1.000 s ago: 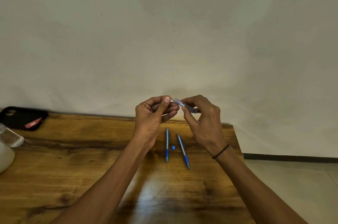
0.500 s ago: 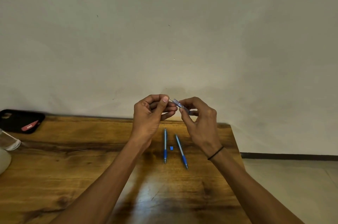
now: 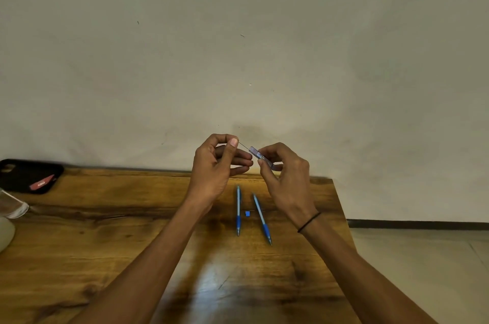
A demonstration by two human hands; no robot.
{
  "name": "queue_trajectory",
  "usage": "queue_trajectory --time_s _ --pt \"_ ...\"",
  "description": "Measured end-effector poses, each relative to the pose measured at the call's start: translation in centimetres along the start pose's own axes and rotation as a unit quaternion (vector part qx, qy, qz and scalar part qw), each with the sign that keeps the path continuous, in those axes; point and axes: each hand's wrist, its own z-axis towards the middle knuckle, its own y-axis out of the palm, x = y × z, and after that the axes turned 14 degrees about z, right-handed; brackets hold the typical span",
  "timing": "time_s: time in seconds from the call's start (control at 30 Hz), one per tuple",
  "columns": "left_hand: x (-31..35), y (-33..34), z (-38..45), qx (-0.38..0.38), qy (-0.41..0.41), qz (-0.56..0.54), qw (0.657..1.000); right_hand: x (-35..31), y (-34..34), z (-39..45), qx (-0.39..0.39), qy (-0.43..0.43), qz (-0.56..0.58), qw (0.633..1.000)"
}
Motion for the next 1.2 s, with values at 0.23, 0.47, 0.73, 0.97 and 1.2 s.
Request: queue_trajectory --time_s 0.23,0.47,0.73,0.97,1.2 --pt "-0.3 -0.1 0.2 0.021 0.005 0.061 0.998 1.4 0.3 -0.2 0.007 0.023 -0.001 1.0" --pt "-0.8 -0.2 0.3 0.053 -0.012 0.071 0.996 2.7 0.6 -0.4 0.019 0.034 -0.01 0.999" --pt "-1.2 -0.2 0.5 0.075 -0.076 0.005 0.994 2.7 0.6 -0.5 0.022 0.065 0.028 0.997" --pt "-2.8 1.6 -0.2 0.087 -0.226 -0.152 0.958 0.8 1.8 -0.9 0.013 0.09 0.086 0.992" --pt "-3.3 2.7 -0.1 0.087 -0.285 -0.187 0.936 -0.8 3.2 -1.7 -0.015 0.094 0.151 0.984"
